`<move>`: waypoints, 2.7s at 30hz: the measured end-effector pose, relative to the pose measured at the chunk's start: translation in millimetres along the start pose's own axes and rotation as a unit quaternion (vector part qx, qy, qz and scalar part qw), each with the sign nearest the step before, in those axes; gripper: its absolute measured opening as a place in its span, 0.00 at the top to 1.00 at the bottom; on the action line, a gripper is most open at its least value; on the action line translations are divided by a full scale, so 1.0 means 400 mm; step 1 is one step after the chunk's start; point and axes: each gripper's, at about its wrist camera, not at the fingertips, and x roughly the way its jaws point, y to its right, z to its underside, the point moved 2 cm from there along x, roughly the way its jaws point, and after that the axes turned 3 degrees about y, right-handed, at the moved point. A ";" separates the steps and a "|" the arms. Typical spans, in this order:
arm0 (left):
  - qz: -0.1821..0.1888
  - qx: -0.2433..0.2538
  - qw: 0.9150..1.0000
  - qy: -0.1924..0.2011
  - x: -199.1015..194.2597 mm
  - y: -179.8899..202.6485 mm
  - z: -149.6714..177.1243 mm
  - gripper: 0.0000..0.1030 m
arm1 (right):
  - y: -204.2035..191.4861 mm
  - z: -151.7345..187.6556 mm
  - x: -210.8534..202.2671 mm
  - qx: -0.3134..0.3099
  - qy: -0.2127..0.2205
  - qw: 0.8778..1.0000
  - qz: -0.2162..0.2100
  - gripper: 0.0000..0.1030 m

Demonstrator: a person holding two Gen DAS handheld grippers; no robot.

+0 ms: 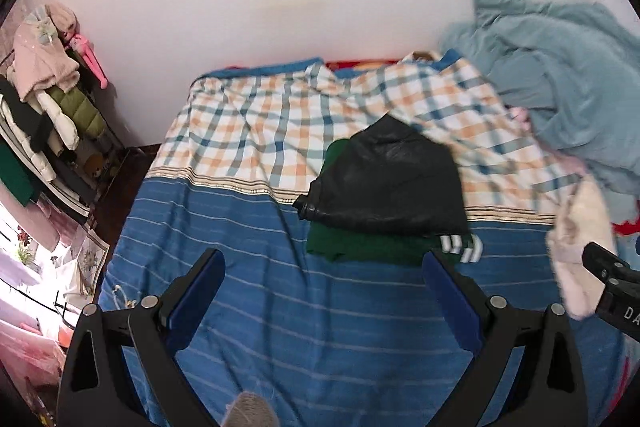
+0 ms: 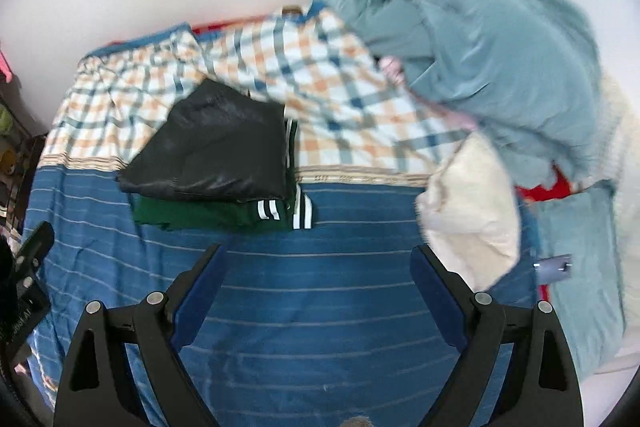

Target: Fold large clothes

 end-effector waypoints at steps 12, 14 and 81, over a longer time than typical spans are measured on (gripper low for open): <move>0.032 -0.019 0.998 0.046 -0.461 -0.055 0.044 0.02 | 0.070 0.141 -0.609 0.000 0.073 0.997 -0.008 0.09; 0.032 -0.025 0.998 0.050 -0.510 -0.066 0.056 0.02 | 0.079 0.167 -0.682 -0.003 0.080 0.997 -0.013 0.09; 0.008 -0.039 0.994 0.100 -0.817 -0.119 0.124 0.01 | 0.150 0.265 -1.072 -0.023 0.145 0.987 -0.060 0.04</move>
